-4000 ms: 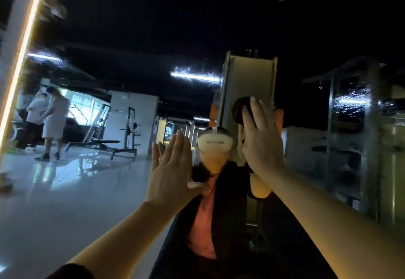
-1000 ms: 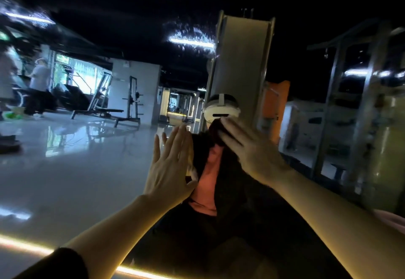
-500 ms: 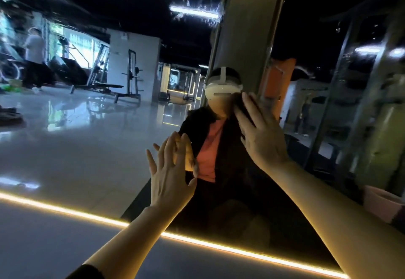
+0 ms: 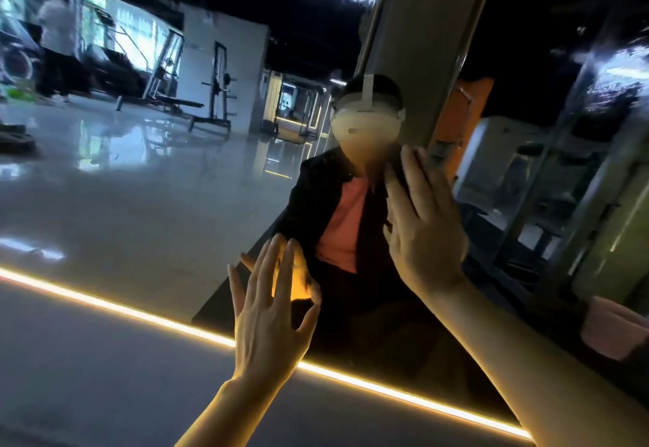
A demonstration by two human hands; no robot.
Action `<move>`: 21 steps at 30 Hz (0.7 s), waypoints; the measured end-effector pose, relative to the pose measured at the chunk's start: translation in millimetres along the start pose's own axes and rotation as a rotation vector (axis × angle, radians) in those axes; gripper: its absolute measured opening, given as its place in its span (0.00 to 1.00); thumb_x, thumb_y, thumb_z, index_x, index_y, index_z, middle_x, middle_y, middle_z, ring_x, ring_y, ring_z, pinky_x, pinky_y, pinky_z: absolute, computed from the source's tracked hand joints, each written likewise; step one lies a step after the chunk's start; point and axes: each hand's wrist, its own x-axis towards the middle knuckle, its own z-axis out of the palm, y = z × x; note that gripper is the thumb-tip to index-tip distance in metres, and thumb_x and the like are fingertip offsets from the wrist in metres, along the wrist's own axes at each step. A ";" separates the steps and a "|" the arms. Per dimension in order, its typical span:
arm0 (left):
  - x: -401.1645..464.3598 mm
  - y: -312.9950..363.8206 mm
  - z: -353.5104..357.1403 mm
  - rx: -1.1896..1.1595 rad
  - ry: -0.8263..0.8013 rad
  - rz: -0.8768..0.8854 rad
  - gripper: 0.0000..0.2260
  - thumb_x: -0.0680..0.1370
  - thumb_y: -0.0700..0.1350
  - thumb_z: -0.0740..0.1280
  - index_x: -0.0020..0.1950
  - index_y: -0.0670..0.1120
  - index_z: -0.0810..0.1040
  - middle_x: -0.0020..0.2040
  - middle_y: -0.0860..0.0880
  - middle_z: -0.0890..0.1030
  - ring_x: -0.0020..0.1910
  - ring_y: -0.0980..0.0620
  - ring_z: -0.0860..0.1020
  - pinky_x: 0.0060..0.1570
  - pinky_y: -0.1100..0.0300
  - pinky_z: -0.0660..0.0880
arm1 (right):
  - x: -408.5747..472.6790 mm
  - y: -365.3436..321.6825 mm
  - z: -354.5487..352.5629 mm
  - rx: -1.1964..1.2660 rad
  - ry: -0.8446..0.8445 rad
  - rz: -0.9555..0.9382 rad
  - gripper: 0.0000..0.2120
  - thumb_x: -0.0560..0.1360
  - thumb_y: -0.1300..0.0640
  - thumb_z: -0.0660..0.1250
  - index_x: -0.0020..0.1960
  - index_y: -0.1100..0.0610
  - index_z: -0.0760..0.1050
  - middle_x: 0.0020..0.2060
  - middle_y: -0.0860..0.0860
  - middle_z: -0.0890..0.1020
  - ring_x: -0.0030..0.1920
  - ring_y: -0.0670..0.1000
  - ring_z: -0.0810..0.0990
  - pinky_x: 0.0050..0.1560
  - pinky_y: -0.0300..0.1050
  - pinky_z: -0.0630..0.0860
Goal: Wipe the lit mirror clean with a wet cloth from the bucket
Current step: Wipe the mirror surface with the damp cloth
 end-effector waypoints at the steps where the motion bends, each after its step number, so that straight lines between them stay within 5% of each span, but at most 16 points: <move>1: -0.6 -2.3 -0.2 -0.001 0.008 0.013 0.49 0.67 0.50 0.79 0.80 0.47 0.54 0.80 0.47 0.57 0.78 0.48 0.57 0.74 0.34 0.47 | -6.1 -10.4 5.6 0.000 0.019 0.000 0.20 0.81 0.65 0.60 0.72 0.61 0.68 0.75 0.58 0.62 0.76 0.61 0.62 0.75 0.56 0.61; 7: -11.0 -11.1 -1.0 -0.011 0.031 -0.079 0.50 0.64 0.48 0.81 0.79 0.46 0.56 0.79 0.47 0.57 0.76 0.47 0.60 0.73 0.32 0.51 | -74.3 -43.6 12.8 0.041 -0.322 -0.478 0.22 0.82 0.64 0.48 0.73 0.60 0.69 0.74 0.58 0.67 0.75 0.59 0.64 0.69 0.57 0.69; 10: -11.2 -13.1 -2.2 -0.006 0.026 -0.113 0.50 0.64 0.48 0.81 0.79 0.48 0.56 0.79 0.46 0.58 0.76 0.45 0.61 0.72 0.31 0.52 | -13.6 -34.8 8.7 0.059 -0.080 -0.149 0.20 0.80 0.69 0.59 0.71 0.62 0.70 0.73 0.61 0.67 0.75 0.61 0.64 0.72 0.58 0.67; 13: -10.0 -12.5 -3.2 -0.008 0.018 -0.124 0.51 0.64 0.49 0.81 0.80 0.50 0.55 0.79 0.47 0.57 0.76 0.46 0.60 0.72 0.30 0.51 | 43.8 -32.9 8.7 0.000 0.024 0.094 0.21 0.78 0.69 0.64 0.71 0.64 0.70 0.74 0.61 0.66 0.76 0.61 0.62 0.78 0.47 0.53; 17: -11.0 -14.8 -2.2 -0.010 0.029 -0.115 0.51 0.64 0.49 0.81 0.80 0.50 0.55 0.79 0.46 0.56 0.76 0.47 0.60 0.72 0.30 0.51 | -7.2 -56.2 24.8 0.034 -0.139 -0.246 0.18 0.84 0.64 0.50 0.68 0.63 0.73 0.74 0.60 0.67 0.76 0.61 0.63 0.76 0.55 0.60; 21: -16.2 -17.7 -5.3 0.002 0.003 -0.141 0.52 0.63 0.49 0.82 0.80 0.50 0.56 0.79 0.47 0.56 0.76 0.45 0.60 0.71 0.29 0.52 | -36.9 -53.6 17.2 0.052 -0.340 -0.527 0.21 0.81 0.65 0.51 0.71 0.62 0.71 0.74 0.59 0.67 0.76 0.59 0.64 0.74 0.56 0.63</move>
